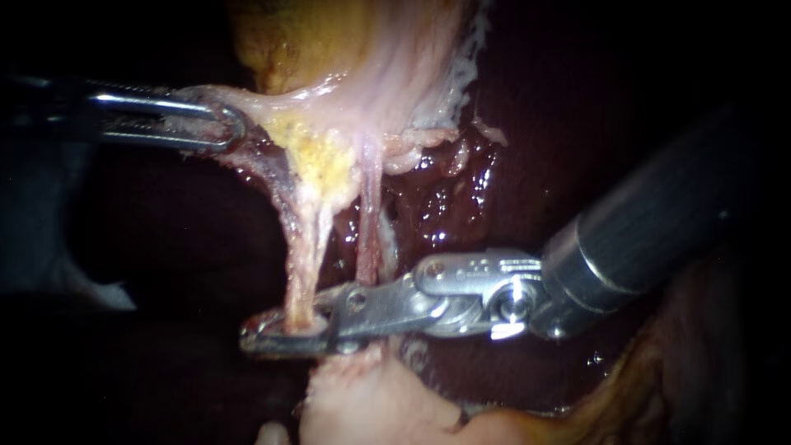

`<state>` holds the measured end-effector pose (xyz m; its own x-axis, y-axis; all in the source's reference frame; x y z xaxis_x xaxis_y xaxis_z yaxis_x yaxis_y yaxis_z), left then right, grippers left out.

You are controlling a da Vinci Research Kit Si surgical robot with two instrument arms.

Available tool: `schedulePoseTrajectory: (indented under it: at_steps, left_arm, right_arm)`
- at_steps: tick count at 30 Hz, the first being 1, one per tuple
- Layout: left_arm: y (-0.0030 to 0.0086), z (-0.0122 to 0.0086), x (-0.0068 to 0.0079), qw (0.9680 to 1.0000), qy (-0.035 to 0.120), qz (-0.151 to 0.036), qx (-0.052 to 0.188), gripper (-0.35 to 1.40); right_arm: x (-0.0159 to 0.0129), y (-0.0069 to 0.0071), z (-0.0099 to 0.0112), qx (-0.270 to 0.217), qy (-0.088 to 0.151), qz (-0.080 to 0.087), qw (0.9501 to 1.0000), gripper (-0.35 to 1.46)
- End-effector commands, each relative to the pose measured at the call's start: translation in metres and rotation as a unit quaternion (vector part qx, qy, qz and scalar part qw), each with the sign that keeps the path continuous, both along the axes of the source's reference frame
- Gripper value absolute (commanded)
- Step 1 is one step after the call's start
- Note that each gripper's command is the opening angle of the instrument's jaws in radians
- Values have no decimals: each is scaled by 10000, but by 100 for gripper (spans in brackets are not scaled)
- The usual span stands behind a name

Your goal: Clipping first clip left tube

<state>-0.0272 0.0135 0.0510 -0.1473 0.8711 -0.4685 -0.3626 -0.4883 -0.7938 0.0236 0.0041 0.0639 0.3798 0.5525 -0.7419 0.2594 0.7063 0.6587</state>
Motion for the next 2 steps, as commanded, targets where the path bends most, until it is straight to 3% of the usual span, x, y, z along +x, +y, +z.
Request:
schedulePoseTrajectory:
  at_steps: [1, 2]
  left_arm:
    - [0, 0, 0, 10000, 1, 1, 1, -35]
    - [0, 0, 0, 10000, 1, 1, 1, -35]
  right_arm:
    - [0, 0, 1, 2, -1, 2, 10000, -35]
    - [0, 0, 1, 1, 0, 1, 10000, -35]
